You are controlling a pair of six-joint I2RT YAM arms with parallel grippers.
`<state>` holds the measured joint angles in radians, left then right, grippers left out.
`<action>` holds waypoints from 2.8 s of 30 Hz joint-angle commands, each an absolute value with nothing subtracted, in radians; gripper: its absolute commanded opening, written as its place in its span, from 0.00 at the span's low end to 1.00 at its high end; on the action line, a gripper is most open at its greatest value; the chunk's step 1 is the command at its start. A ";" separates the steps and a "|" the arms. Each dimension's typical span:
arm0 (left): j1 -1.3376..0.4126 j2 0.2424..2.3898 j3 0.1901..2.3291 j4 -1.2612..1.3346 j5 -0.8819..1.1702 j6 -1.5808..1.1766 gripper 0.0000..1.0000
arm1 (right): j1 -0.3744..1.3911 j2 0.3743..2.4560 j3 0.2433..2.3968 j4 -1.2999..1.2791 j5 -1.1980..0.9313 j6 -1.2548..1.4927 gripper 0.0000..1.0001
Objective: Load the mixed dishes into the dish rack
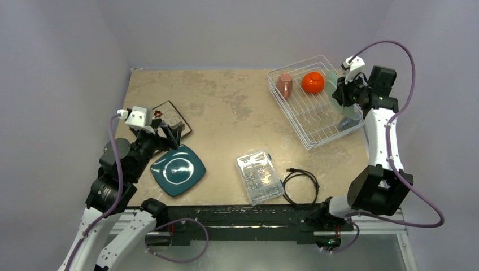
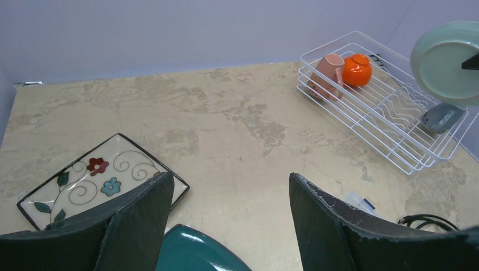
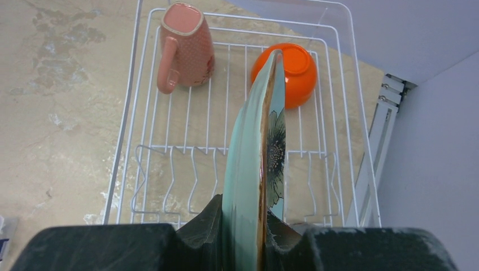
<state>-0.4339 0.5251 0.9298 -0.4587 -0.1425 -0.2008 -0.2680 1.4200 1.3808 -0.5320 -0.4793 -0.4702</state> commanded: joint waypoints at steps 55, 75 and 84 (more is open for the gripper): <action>-0.429 0.535 0.968 -0.454 -0.105 -0.225 0.73 | -0.280 1.509 1.378 -0.468 -0.663 -0.577 0.00; -0.428 0.546 0.971 -0.454 -0.088 -0.225 0.73 | -0.294 1.603 1.437 -0.466 -0.587 -0.548 0.38; -0.428 0.555 0.971 -0.454 -0.088 -0.225 0.73 | -0.294 1.549 1.401 -0.423 -0.513 -0.450 0.43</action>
<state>-0.4328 0.5446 0.9352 -0.4797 -0.0998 -0.2104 -0.2935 1.6203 1.3949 -0.4946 -0.5621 -0.5194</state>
